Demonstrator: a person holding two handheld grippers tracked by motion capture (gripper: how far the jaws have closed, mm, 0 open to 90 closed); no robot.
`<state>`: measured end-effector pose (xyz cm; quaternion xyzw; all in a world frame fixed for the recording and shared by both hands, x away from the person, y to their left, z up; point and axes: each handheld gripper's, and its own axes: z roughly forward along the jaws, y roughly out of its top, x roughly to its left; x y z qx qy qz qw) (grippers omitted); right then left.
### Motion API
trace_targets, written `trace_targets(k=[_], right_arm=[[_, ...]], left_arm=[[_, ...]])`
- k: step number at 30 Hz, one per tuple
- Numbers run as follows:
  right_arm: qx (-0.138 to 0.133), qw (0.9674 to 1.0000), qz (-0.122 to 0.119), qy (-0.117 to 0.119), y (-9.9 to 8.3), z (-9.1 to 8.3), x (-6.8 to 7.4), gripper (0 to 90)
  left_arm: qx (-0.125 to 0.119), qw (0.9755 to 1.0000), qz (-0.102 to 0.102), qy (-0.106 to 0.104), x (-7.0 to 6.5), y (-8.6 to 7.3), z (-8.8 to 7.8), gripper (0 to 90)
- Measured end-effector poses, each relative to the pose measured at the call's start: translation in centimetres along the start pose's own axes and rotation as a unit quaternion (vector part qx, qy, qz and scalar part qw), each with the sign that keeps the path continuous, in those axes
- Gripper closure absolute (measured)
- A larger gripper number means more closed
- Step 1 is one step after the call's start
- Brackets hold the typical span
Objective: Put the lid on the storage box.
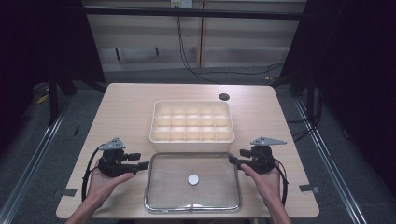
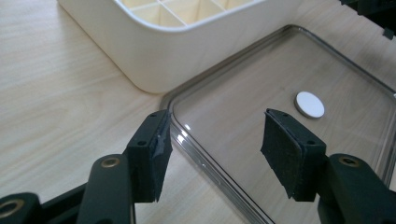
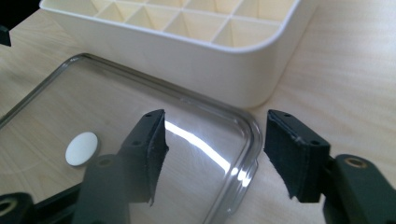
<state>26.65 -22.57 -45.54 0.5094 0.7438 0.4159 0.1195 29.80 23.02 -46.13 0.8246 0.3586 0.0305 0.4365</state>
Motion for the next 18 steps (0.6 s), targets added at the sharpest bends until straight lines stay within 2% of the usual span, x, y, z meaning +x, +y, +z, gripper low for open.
trace_targets(k=[1,5,8,10,11,12,15,18], right_arm=[[0.004,0.9999,0.009,0.002,-0.2,0.1,-0.2,38.2],[0.009,0.9997,0.019,0.009,-0.8,0.4,-0.8,38.5],[0.011,0.9997,0.021,0.009,-1.1,0.7,-1.0,41.8],[0.02,0.9996,0.02,0.007,-1.3,1.0,-1.0,43.3],[0.035,0.9992,0.019,0.003,-1.5,1.4,-1.0,45.7],[0.038,0.9991,0.017,-0.003,-1.7,1.5,-1.1,45.9],[0.046,0.9986,0.016,-0.018,-2.2,1.8,-1.2,47.0],[0.048,0.9986,0.01,-0.021,-2.4,1.8,-1.4,47.5]], left_arm=[[0.006,1.0,0.0,-0.003,0.0,-0.3,0.2,43.2],[0.013,0.9999,0.003,-0.008,0.2,-0.9,1.0,41.8],[0.018,0.9998,0.008,0.001,0.3,-1.0,1.3,41.9],[0.022,0.9997,0.004,-0.002,0.3,-1.1,1.7,43.2],[0.027,0.9996,0.001,-0.004,0.3,-1.1,2.1,43.8],[0.029,0.9995,-0.006,-0.01,0.4,-1.1,2.3,45.0],[0.028,0.9995,-0.014,-0.01,0.3,-1.0,2.4,49.1],[0.035,0.9993,-0.012,-0.011,0.2,-1.1,2.6,49.1]])
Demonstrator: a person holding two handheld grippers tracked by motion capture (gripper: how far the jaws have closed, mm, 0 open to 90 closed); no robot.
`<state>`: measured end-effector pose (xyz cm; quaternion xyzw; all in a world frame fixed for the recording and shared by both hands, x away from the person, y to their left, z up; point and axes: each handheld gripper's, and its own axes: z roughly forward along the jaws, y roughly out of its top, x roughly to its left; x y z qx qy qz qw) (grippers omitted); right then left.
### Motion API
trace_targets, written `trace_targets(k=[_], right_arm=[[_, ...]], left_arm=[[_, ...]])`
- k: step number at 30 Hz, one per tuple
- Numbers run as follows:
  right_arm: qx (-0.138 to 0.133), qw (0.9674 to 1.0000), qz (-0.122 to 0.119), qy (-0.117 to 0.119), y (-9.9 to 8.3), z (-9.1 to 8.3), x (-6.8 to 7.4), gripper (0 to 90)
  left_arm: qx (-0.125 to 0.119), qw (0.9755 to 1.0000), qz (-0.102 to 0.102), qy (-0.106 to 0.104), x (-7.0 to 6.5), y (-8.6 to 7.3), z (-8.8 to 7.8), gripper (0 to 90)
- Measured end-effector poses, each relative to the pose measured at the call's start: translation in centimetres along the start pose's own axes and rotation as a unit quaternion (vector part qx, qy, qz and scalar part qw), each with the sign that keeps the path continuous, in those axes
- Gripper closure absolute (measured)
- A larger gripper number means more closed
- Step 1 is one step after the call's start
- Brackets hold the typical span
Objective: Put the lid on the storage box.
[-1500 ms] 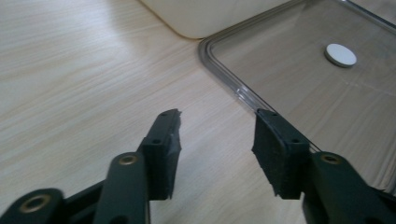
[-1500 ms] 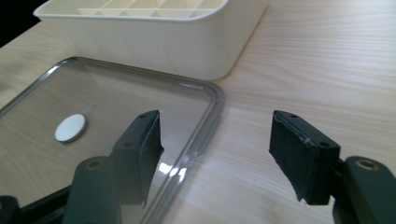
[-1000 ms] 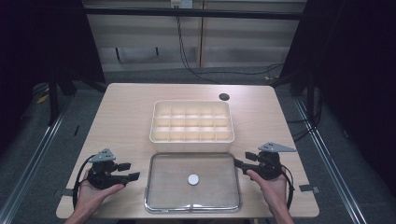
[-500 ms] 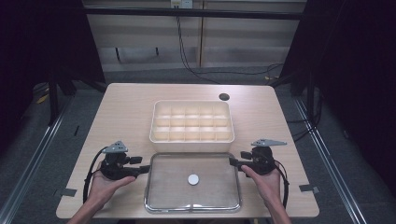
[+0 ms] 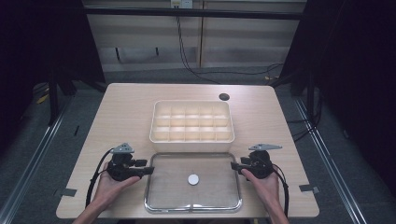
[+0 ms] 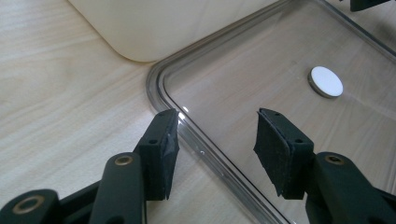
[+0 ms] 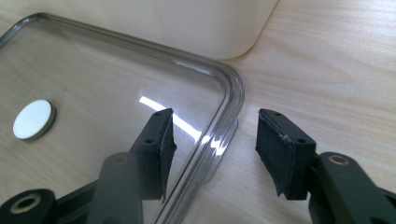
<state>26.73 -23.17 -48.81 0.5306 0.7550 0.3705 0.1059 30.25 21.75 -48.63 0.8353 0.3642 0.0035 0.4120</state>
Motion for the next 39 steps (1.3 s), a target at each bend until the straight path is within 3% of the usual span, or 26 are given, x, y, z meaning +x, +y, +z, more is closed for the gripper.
trace_targets(k=[6,8,10,18,22,24,25,27,30,31,32,34,35,37,39], right_arm=[[0.007,1.0,-0.001,0.002,-0.5,0.4,0.0,50.5],[0.008,0.9999,0.009,0.006,-0.7,0.5,0.2,51.2],[0.012,0.9999,-0.004,0.002,-0.8,0.6,0.5,51.7],[0.006,1.0,-0.006,-0.005,-1.0,0.7,0.7,52.4],[0.002,1.0,-0.002,0.001,-1.1,0.8,1.0,53.0],[0.001,0.9999,0.01,0.003,-1.0,0.8,0.9,55.5],[-0.005,0.9993,0.036,0.011,-1.1,0.8,0.5,57.6],[-0.011,0.9979,0.06,0.023,-1.2,0.8,0.1,59.1],[-0.011,0.9969,0.072,0.027,-1.2,0.8,-0.1,59.6],[-0.014,0.9946,0.096,0.037,-1.2,0.8,-0.3,59.9],[-0.014,0.9946,0.096,0.037,-1.2,0.8,-0.3,59.9],[-0.015,0.9892,0.134,0.058,-1.3,0.7,-0.9,62.1],[-0.015,0.9892,0.134,0.058,-1.3,0.7,-0.9,62.1],[-0.018,0.9859,0.152,0.068,-1.5,0.7,-1.2,62.5],[-0.026,0.9799,0.178,0.086,-1.7,0.5,-1.6,62.9]], left_arm=[[0.013,0.9999,0.003,-0.002,0.0,-0.5,0.3,50.8],[0.022,0.9997,0.005,-0.002,0.0,-0.6,0.4,52.1],[0.027,0.9996,0.004,-0.004,0.0,-1.0,0.5,52.2],[0.023,0.9997,0.001,-0.007,-0.2,-1.2,0.4,53.2],[0.029,0.9994,0.013,-0.01,-0.5,-1.2,0.6,57.4],[0.031,0.9994,0.015,-0.006,-0.6,-1.2,0.6,58.3],[0.03,0.9994,0.014,-0.005,-0.6,-1.2,0.5,59.4],[0.029,0.9995,0.012,-0.003,-0.5,-1.2,0.5,61.8],[0.029,0.9995,0.011,-0.004,-0.5,-1.2,0.5,61.9],[0.029,0.9995,0.012,0.0,-0.5,-1.2,0.5,63.2],[0.029,0.9995,0.012,0.0,-0.5,-1.2,0.5,63.8],[0.03,0.9995,0.005,-0.003,-0.4,-1.2,0.5,64.3],[0.03,0.9995,0.005,-0.003,-0.4,-1.2,0.5,64.4],[0.032,0.9994,0.011,-0.003,-0.4,-1.2,0.5,64.4],[0.032,0.9994,0.01,-0.002,-0.4,-1.1,0.5,64.3]])
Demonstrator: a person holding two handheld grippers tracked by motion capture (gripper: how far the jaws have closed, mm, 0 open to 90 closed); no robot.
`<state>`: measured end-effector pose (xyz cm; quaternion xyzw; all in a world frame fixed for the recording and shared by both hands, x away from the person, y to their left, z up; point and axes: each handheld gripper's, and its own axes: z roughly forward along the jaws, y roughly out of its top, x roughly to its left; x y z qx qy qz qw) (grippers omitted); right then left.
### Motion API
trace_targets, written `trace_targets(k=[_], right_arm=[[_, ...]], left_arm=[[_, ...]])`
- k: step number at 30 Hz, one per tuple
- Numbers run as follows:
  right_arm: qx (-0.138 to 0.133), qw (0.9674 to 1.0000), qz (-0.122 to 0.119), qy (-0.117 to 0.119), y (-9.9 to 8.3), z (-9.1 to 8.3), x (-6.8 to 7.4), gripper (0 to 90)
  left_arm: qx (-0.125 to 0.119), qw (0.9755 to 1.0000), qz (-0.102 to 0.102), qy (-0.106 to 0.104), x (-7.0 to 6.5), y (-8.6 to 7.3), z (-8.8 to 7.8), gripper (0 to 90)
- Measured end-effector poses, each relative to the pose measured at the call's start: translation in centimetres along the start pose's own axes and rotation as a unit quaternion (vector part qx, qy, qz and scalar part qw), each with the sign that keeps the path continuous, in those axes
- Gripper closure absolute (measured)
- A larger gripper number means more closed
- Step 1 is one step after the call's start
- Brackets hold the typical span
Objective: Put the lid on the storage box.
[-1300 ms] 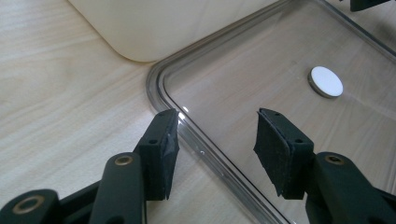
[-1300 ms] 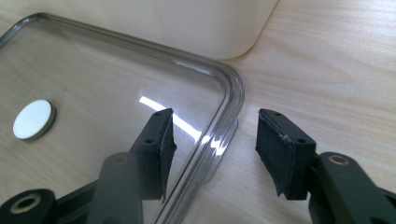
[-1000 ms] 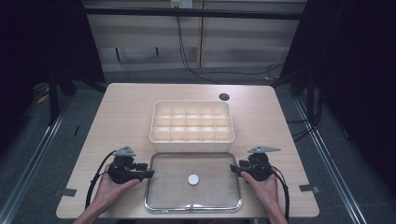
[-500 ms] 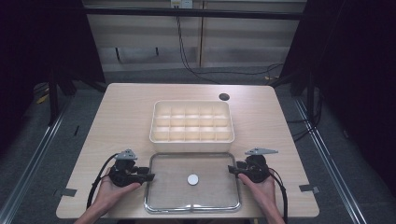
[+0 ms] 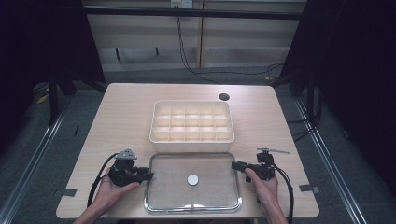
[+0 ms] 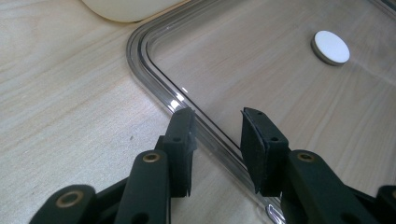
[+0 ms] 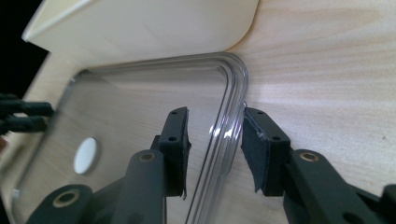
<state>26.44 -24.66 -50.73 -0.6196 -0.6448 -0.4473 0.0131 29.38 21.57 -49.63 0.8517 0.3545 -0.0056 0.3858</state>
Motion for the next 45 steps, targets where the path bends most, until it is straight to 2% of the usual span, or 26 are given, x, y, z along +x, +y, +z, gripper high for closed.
trace_targets(k=[9,10,11,12,14,16,21,23,24,25,27,28,29,30,32,35,37,40,43,45], right_arm=[[-0.019,0.9987,0.035,0.033,-0.1,-0.5,-0.5,63.9],[-0.028,0.9977,0.042,0.045,-0.1,-0.7,-0.6,66.6],[-0.028,0.9977,0.042,0.045,-0.1,-0.7,-0.6,66.6],[-0.034,0.9969,0.042,0.057,0.0,-1.1,-0.7,68.7],[-0.043,0.9957,0.045,0.068,0.1,-1.3,-0.7,69.7],[-0.042,0.9961,0.039,0.067,0.1,-1.3,-0.7,69.0],[-0.04,0.9956,0.044,0.073,0.0,-1.3,-0.8,68.1],[-0.034,0.9946,0.047,0.086,-0.1,-1.1,-0.7,69.0],[-0.025,0.9933,0.048,0.102,-0.2,-0.9,-0.6,69.6],[-0.024,0.9943,0.043,0.094,-0.3,-0.7,-0.3,71.5],[-0.032,0.9962,0.027,0.077,0.1,-0.9,0.4,69.9],[-0.032,0.9959,0.018,0.082,0.3,-1.0,0.4,69.8],[-0.032,0.9959,0.018,0.082,0.3,-1.0,0.4,69.8],[-0.033,0.995,0.017,0.093,0.4,-1.0,0.3,69.0],[-0.018,0.995,0.002,0.099,0.5,-0.6,0.2,65.3],[-0.014,0.9943,-0.004,0.106,0.8,-0.4,0.1,67.6],[-0.01,0.9922,-0.014,0.124,1.1,0.1,0.3,65.1],[-0.005,0.9926,-0.027,0.119,1.3,0.6,0.8,64.3],[-0.007,0.9921,-0.023,0.123,1.3,0.5,0.6,66.0],[-0.009,0.9922,-0.022,0.122,1.2,0.4,0.6,66.7]], left_arm=[[0.0,1.0,0.001,-0.002,0.1,0.0,0.0,64.4],[-0.005,1.0,0.002,0.002,0.0,-0.1,0.0,64.5],[-0.005,1.0,0.002,0.002,0.0,-0.1,0.0,64.5],[-0.003,1.0,0.006,0.002,-0.1,-0.1,0.0,64.4],[-0.003,1.0,0.005,0.002,0.0,-0.1,0.0,64.5],[-0.002,1.0,0.006,0.002,0.0,-0.1,0.0,64.5],[-0.005,1.0,0.002,0.0,0.1,-0.1,0.0,64.5],[-0.004,1.0,0.001,-0.001,0.2,-0.1,0.0,65.0],[-0.004,1.0,0.0,-0.003,0.2,-0.1,0.0,65.2],[-0.004,1.0,0.0,-0.003,0.2,-0.1,0.0,65.2],[-0.005,1.0,0.002,-0.003,0.1,-0.1,0.0,65.0],[-0.005,1.0,0.001,-0.003,0.2,-0.1,0.0,65.0],[-0.005,1.0,0.001,-0.003,0.2,-0.1,0.0,65.1],[-0.006,1.0,0.001,-0.005,0.2,-0.1,0.0,65.1],[-0.005,1.0,0.002,-0.005,0.3,0.0,0.0,65.1],[-0.006,1.0,0.001,-0.008,0.4,0.0,0.1,65.1],[-0.009,0.9999,-0.005,-0.011,0.4,0.0,0.1,65.2],[-0.013,0.9998,-0.012,-0.013,0.6,0.0,0.1,64.2],[-0.013,0.9997,-0.012,-0.015,0.4,0.0,0.2,60.8],[-0.017,0.9997,-0.011,-0.016,0.3,0.0,0.3,54.2]])
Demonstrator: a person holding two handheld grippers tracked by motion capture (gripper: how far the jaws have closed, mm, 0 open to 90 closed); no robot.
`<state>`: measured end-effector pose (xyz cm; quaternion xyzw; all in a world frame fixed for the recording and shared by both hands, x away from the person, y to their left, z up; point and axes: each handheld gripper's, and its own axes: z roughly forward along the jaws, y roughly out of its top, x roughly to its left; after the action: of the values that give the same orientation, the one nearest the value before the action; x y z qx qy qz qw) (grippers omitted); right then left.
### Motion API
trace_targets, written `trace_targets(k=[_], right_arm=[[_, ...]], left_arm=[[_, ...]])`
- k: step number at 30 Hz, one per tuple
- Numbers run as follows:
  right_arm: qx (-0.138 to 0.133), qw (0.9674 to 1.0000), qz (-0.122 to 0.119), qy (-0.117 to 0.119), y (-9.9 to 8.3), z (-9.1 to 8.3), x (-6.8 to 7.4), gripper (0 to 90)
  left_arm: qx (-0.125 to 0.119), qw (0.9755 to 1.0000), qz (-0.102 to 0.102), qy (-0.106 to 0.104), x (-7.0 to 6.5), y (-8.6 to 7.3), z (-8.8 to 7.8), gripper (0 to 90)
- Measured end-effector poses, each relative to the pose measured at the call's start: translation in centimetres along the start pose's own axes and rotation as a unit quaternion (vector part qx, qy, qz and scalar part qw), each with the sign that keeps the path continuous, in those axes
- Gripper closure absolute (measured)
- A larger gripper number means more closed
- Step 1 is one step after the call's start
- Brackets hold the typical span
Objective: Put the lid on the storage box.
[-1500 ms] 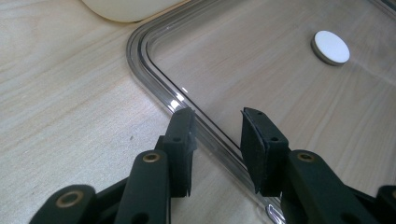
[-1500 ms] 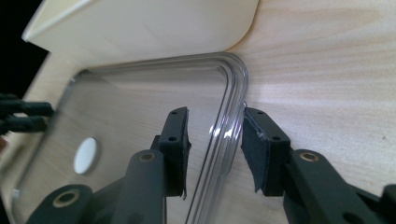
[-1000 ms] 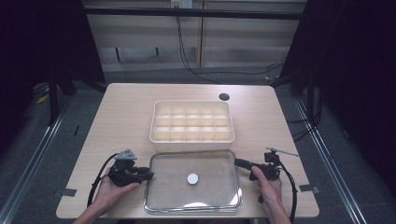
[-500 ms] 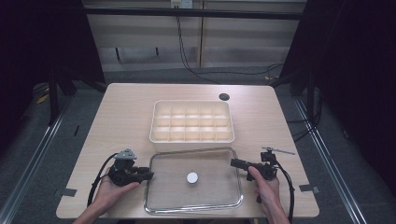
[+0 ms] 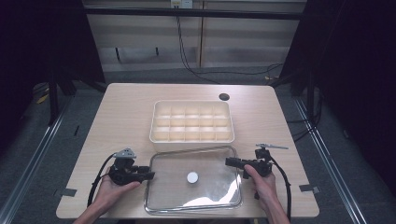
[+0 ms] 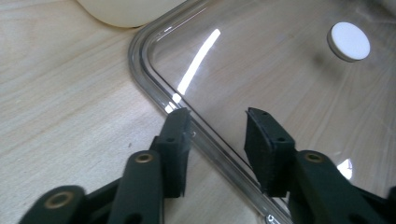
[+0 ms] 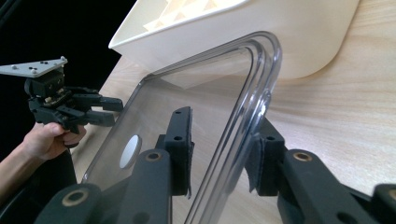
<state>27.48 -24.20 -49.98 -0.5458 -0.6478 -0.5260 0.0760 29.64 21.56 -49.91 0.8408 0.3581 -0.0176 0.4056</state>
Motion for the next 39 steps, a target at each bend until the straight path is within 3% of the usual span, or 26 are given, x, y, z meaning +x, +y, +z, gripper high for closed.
trace_targets(k=[7,11,14,24,27,30,35,39], right_arm=[[-0.006,0.9999,-0.004,0.015,-0.08,-0.4,0.07,70.5],[-0.013,0.9996,-0.01,0.021,-0.06,-0.64,0.46,71.7],[-0.013,0.9996,-0.012,0.022,-0.08,-0.67,0.44,71.8],[-0.007,0.9998,-0.011,0.017,-0.1,-0.7,0.34,71.3],[-0.007,0.9998,-0.011,0.017,-0.07,-0.68,0.35,71.1],[-0.006,0.9998,-0.011,0.016,-0.08,-0.68,0.34,70.8],[-0.001,0.9999,-0.013,-0.005,-0.11,-0.74,0.38,69.4],[-0.004,0.9999,-0.015,-0.005,-0.09,-0.86,0.44,69.3]], left_arm=[[-0.005,0.9998,0.009,0.014,-0.23,-0.06,0.03,36.7],[-0.007,0.9999,0.003,0.009,-0.09,-0.01,0.05,32.4],[-0.013,0.9999,-0.009,0.001,0.24,-0.01,0.03,32.1],[-0.015,0.9998,-0.013,-0.007,0.21,0.05,0.17,38.0],[-0.02,0.9991,-0.032,-0.018,0.34,0.11,0.33,38.1],[-0.021,0.9988,-0.038,-0.021,0.33,0.16,0.39,38.3],[-0.027,0.9975,-0.051,-0.041,0.44,0.39,0.16,44.3],[-0.03,0.9976,-0.047,-0.04,0.45,0.54,-0.01,46.1]])
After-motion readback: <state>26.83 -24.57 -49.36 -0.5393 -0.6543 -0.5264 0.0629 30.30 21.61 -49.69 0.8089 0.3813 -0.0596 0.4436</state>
